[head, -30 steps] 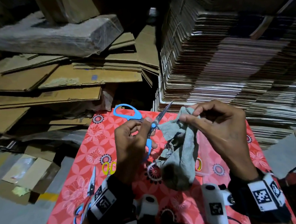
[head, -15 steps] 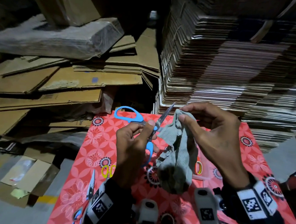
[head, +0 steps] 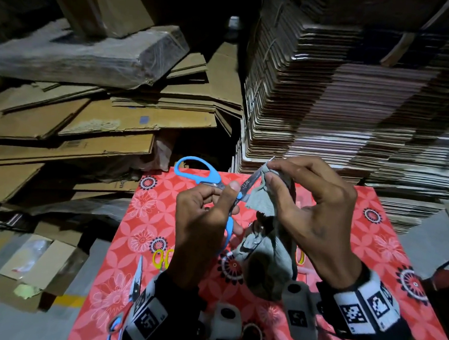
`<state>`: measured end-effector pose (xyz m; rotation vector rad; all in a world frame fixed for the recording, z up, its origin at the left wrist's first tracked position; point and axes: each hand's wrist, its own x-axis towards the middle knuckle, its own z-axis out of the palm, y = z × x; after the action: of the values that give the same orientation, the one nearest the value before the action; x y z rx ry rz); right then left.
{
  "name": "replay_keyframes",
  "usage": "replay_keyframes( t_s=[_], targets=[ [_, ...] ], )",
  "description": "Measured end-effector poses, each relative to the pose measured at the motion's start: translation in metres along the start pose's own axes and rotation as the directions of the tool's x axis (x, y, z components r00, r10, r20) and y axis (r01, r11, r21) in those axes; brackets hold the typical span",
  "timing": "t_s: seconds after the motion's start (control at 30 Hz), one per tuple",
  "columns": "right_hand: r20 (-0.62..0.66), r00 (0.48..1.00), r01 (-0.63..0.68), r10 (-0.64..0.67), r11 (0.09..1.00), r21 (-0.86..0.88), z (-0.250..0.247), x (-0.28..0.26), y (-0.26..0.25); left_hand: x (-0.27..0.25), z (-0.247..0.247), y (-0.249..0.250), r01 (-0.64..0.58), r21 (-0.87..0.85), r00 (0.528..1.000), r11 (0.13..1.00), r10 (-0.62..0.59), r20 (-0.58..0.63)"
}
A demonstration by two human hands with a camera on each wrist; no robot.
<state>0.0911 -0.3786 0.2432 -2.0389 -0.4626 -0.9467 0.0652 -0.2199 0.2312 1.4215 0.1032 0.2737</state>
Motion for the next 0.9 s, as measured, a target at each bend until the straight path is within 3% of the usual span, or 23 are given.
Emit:
replay_keyframes(
  t_s=[0.27,0.4,0.7,0.9],
  targets=[
    [0.104,0.993,0.062,-0.054,0.995,-0.073,0.011,-0.013,-0.004,0.006,-0.002,-0.013,-0.065,0.074,0.998,0.995,0.064,0.014],
    [0.149,0.989,0.035,-0.026,0.998,-0.059,0.015,-0.020,-0.004,0.005,-0.003,-0.015,-0.036,0.073,0.999,0.997,0.035,0.020],
    [0.027,0.999,-0.046,0.047,0.998,-0.049,0.010,-0.006,0.006,0.005,0.002,-0.020,-0.056,0.108,0.998,0.993,0.060,-0.031],
    [0.142,0.990,0.018,-0.006,0.997,-0.080,0.016,-0.023,-0.005,0.004,0.002,-0.021,-0.035,0.111,0.999,0.993,0.039,-0.036]
  ],
)
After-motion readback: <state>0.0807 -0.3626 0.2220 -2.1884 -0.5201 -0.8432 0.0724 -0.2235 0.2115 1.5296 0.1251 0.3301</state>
